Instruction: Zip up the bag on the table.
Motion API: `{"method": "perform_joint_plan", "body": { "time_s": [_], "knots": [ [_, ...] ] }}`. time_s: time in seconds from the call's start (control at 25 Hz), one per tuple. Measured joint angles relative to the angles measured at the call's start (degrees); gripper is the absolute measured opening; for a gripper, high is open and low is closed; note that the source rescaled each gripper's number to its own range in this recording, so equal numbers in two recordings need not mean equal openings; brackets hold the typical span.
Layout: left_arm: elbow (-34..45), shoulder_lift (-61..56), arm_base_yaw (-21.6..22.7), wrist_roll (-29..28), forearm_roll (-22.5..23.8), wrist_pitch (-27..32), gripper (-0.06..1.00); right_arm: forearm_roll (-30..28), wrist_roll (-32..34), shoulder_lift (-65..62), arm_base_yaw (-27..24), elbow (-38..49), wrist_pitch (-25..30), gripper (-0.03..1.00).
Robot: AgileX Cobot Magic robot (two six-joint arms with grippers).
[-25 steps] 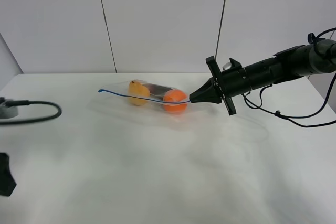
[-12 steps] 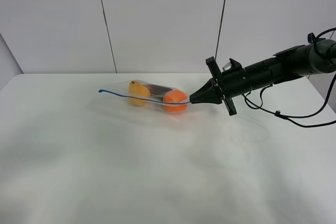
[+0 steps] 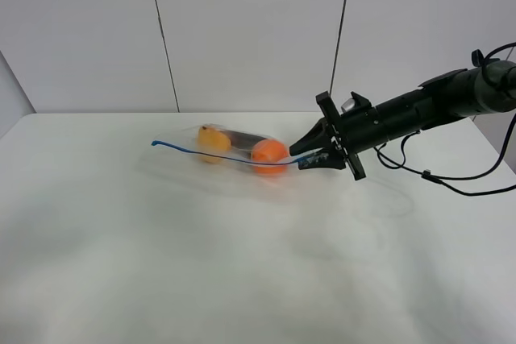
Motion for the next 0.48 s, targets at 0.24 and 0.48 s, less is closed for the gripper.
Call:
{"method": "perform_joint_plan", "body": {
  "time_s": [0.24,0.48],
  "knots": [
    [0.00,0.00,0.00,0.00,0.00,0.00,0.99,-10.43,2.08,-1.00,0.00,-4.08,1.76,0.94],
    [0.00,0.00,0.00,0.00,0.00,0.00,0.99,-43.77,15.97,-4.61,0.00,-14.07,2.33,0.97]
  ]
}}
